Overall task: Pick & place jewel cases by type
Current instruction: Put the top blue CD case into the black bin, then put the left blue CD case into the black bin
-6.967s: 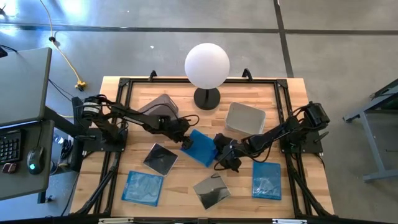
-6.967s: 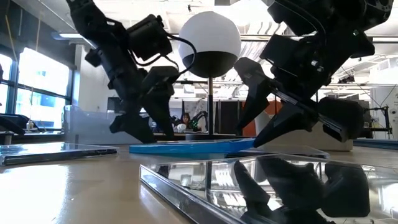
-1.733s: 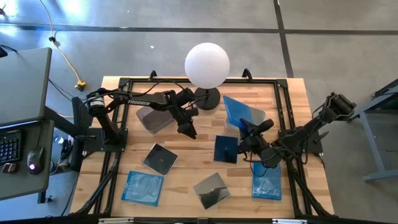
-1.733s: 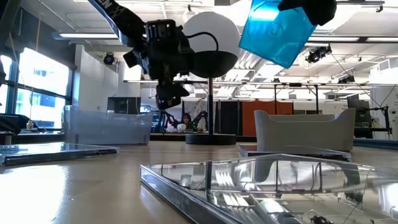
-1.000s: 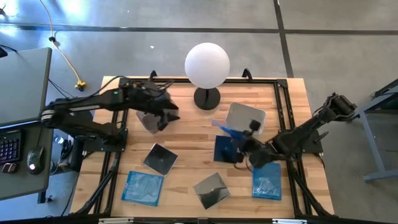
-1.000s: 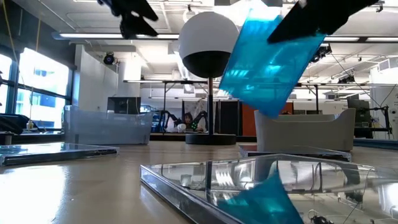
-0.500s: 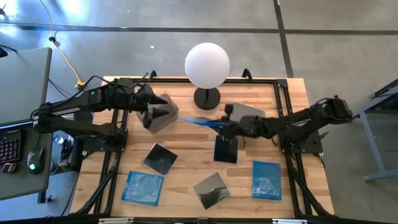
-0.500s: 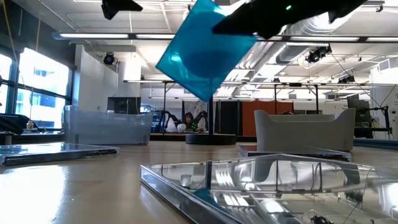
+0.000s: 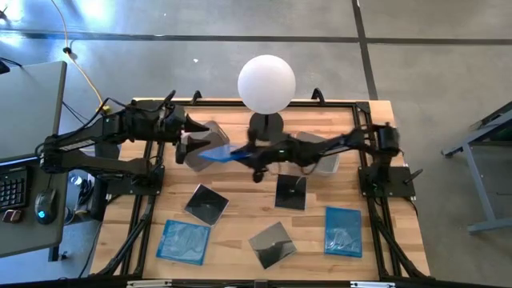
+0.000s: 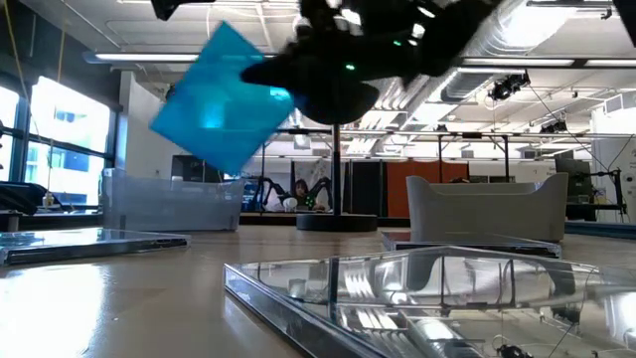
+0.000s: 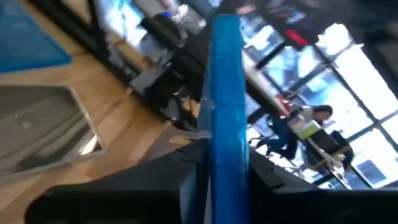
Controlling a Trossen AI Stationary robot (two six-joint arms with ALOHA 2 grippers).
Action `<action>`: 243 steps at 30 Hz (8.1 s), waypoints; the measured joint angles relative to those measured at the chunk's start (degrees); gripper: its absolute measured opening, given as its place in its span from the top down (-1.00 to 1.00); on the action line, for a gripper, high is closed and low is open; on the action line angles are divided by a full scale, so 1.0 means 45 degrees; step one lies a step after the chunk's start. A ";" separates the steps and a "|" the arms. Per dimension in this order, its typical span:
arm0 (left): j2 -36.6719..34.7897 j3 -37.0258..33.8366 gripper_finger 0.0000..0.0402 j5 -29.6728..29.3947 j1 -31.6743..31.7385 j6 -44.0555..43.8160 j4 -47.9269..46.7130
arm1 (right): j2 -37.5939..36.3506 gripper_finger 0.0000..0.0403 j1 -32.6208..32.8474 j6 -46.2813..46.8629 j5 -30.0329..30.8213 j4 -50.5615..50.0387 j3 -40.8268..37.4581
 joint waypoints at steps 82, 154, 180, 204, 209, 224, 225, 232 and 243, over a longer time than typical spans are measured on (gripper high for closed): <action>0.2530 -0.5620 -0.20 -0.0085 -1.3330 -1.8215 -0.0798 | -0.0344 0.59 0.1814 -0.2704 0.2867 -0.6152 0.1232; 0.7407 -0.5616 -0.20 -0.1256 -0.4494 -0.9669 0.3975 | -0.0344 0.59 0.3087 0.1533 -0.0528 -0.7450 0.1181; 0.5782 -0.4265 -0.20 -0.4304 -0.8945 -1.6600 -0.3377 | -0.0026 0.38 0.5331 0.2806 0.1056 -0.7044 0.1196; 0.6144 -0.5987 -0.20 -0.4683 -0.8741 -1.6794 -0.0373 | 0.2624 0.38 0.4904 0.2626 0.2464 -0.5303 0.1182; 0.6144 -0.6047 -0.20 -0.4682 -0.8738 -1.6932 -0.0435 | 0.2628 0.38 0.4632 0.2420 0.2497 -0.5303 0.1191; 0.6144 -0.6047 -0.20 -0.4527 -0.8738 -1.6585 0.0828 | 0.2682 0.38 0.4735 0.0341 0.2518 -0.5628 0.1191; 0.6144 -0.6047 -0.20 -0.4531 -0.8738 -1.6375 0.1106 | 0.2682 0.38 0.4788 0.0115 0.2570 -0.5638 0.1191; 0.6144 -0.6047 -0.20 -0.4541 -0.8738 -1.5335 0.1807 | 0.2682 0.38 0.5083 -0.0806 0.3167 -0.5730 0.1191; 0.6144 -0.6047 -0.20 -0.4849 -0.8733 -1.5472 0.0373 | 0.2682 0.38 0.5073 -0.0730 0.2943 -0.5730 0.1191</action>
